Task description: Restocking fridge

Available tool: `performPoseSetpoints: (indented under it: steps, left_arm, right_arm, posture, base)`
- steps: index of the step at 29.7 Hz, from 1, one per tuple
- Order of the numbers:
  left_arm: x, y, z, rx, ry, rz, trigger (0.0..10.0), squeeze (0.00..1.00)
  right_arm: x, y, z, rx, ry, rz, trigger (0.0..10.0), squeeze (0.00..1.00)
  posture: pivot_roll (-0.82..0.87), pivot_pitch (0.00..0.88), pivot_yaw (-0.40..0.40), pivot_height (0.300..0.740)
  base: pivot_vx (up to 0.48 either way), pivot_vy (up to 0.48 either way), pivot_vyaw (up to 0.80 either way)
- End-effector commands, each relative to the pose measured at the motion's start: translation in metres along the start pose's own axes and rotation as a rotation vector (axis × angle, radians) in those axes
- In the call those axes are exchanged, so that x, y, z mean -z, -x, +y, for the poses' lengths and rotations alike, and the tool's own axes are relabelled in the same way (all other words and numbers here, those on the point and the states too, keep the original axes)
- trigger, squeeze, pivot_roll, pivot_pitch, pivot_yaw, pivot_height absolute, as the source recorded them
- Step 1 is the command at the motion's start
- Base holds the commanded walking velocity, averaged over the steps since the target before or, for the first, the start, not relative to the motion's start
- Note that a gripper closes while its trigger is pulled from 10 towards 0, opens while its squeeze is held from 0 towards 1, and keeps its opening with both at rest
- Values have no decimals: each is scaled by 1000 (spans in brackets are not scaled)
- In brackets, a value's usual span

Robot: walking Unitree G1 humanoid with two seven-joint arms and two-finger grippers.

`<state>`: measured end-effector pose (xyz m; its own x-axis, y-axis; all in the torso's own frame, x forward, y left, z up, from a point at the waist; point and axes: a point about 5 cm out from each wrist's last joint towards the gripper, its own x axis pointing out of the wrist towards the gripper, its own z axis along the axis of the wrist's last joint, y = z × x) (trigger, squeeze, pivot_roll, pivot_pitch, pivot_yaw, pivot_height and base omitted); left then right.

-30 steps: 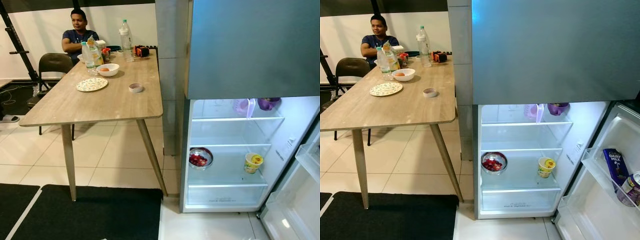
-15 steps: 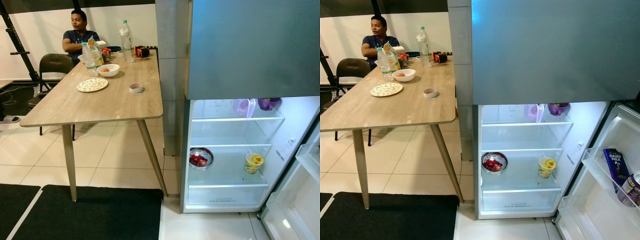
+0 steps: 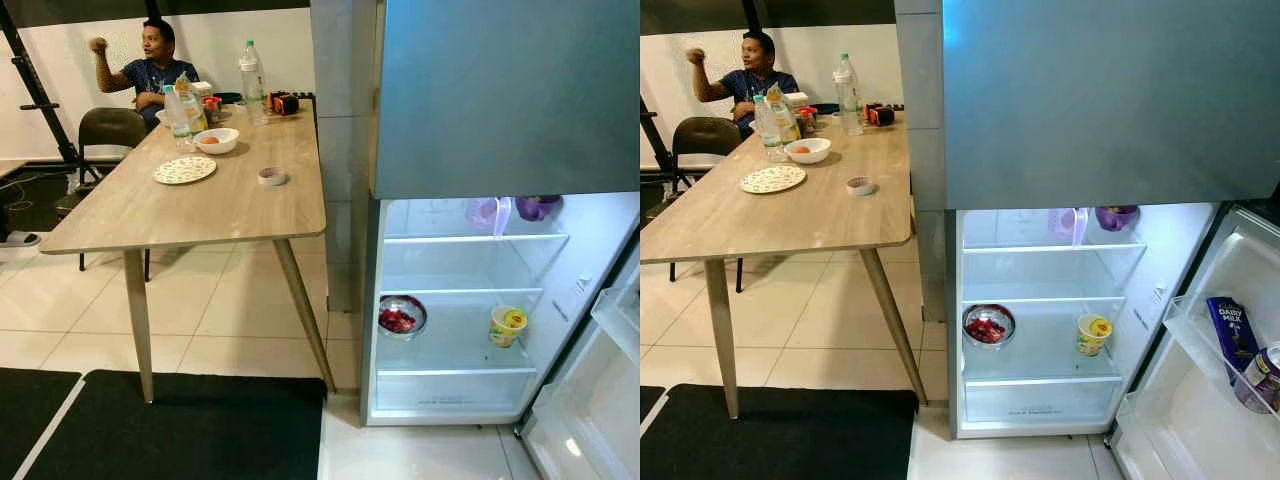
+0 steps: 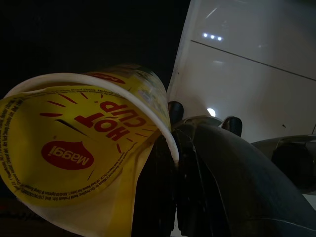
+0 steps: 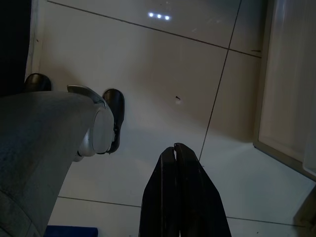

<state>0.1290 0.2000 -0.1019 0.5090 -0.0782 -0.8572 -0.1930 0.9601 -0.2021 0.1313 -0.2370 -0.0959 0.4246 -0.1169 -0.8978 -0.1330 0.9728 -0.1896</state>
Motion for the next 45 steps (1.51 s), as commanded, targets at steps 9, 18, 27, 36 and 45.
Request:
performPoseSetpoints:
  steps: [9,18,27,36,45]
  left_arm:
    - [6,0,-3,10,-2,22,10000,0]
    - [3,-1,-3,5,-11,13,10000,0]
    - [2,0,-2,6,-11,12,10000,0]
    - [2,0,-2,1,10,11,10000,0]
    - [1,0,-1,-1,13,7,10000,0]
  right_arm:
    - [-1,0,0,3,-12,-1,10000,0]
    - [-3,0,-1,5,-14,-7,10000,0]
    - [-1,0,1,0,-11,-3,10000,0]
    - [0,0,0,0,-9,-4,10000,0]
    - [-17,-1,3,-50,-32,-87,10000,0]
  posture:
    - [-65,0,13,740]
    - [-78,1,11,740]
    - [-78,6,15,740]
    - [-80,6,18,740]
    - [-80,6,18,740]
  base:
    - [0,0,0]
    - [0,-325,0]
    - [0,-469,0]
    - [0,-312,0]
    - [0,0,0]
